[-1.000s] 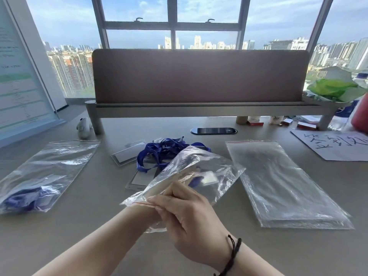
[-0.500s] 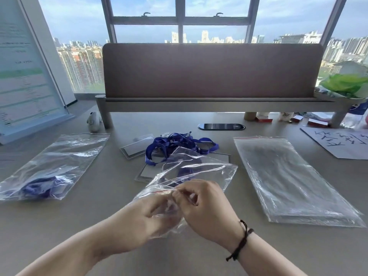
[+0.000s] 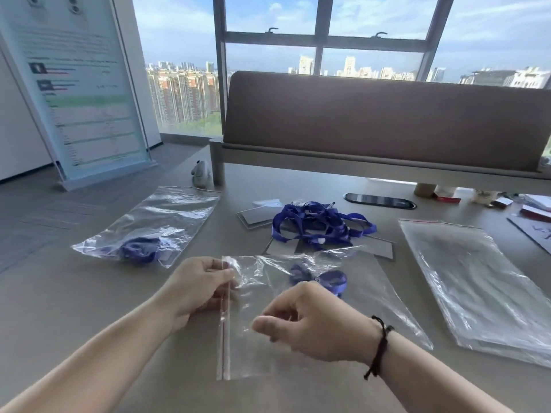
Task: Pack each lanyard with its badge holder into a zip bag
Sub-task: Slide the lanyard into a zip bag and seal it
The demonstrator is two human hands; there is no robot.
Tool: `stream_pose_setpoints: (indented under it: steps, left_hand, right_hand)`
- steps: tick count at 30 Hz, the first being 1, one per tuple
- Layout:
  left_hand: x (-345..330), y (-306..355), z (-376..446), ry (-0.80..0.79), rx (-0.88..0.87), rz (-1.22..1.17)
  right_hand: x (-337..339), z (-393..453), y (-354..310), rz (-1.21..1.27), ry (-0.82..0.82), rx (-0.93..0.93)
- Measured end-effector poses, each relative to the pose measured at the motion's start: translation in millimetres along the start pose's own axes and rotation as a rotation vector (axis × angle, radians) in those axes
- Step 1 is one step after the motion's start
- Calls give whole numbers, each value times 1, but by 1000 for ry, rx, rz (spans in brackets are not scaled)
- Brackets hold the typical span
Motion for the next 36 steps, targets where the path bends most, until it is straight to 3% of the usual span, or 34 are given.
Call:
stream_pose_setpoints:
  steps: [6,8,12,14,18,22,28,36]
  left_hand:
    - [5,0,0,-6,-184,196]
    - [4,3,-1,-18,-250,252]
    - [10,7,-3,-28,-339,288]
    - [14,10,-5,-42,-373,291]
    - [28,15,-8,-28,-413,278]
    - [45,16,-1,110,-431,404]
    - [29,23,-9,-150,-304,2]
    - [50,82,-19,23,-460,-147]
  right_hand:
    - [26,74,-1,-185,257,25]
    - [26,100,3,-219,240,14]
    - [8,132,9,-83,-30,-89]
    - [7,137,4,-46,-80,-71]
    - [21,136,1,65,-47,-46]
    - [46,126,-2,288,87,-28]
    - [96,104,-15,477,321,38]
    - [152,56,-26,718,451,128]
Point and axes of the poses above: each hand's wrist, its own z-axis towards the middle knuckle, its own x-axis out of the back of the hand, y = z × x, the point moved 8 cm from there along z, towards the middle knuckle, and after that the axes turned 7 degrees about z, right-handed, at the moved point
